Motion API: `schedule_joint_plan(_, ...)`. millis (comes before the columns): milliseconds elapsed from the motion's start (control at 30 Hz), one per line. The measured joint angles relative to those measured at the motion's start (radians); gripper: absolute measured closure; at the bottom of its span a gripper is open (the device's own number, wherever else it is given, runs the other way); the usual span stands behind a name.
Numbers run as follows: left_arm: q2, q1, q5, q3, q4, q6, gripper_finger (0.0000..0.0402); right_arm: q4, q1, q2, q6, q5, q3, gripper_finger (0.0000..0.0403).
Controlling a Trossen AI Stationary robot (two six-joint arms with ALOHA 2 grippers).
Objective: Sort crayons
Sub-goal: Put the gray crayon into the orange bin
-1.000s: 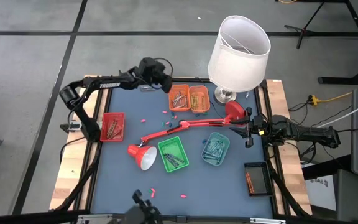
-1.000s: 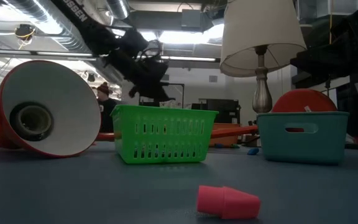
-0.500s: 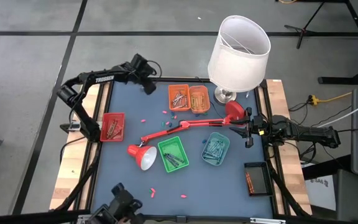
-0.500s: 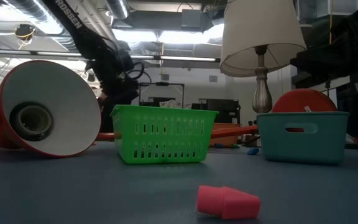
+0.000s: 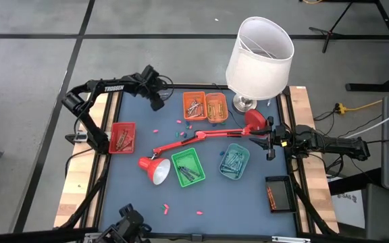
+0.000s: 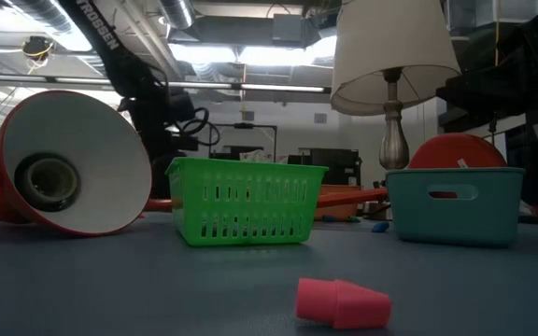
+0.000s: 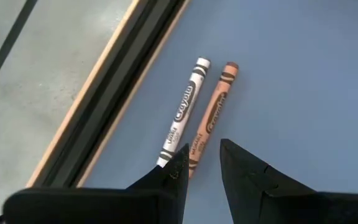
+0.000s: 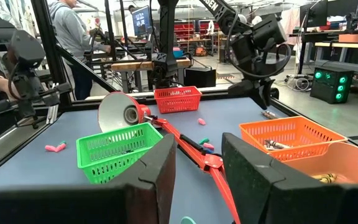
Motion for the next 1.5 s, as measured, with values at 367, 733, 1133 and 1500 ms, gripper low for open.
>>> schedule_joint_plan(367, 0.0, 0.0, 0.014, -0.039, 0.044, 0.001, 0.0327, 0.0, 0.0, 0.0, 0.0, 0.0, 0.0, 0.0274)
schedule_joint_plan(733, 0.0, 0.001, 0.014, -0.093, 0.124, 0.001, 0.0327, 0.0, 0.0, 0.0, 0.0, 0.0, 0.0, 0.0274)
schedule_joint_plan(1133, -0.001, 0.052, 0.032, -0.151, 0.146, -0.002, 0.0327, 0.0, 0.0, 0.0, 0.0, 0.0, 0.0, 0.0274)
schedule_joint_plan(1500, -0.001, 0.064, 0.131, -0.16, 0.142, -0.003, 0.0327, 0.0, 0.0, 0.0, 0.0, 0.0, 0.0, 0.0274)
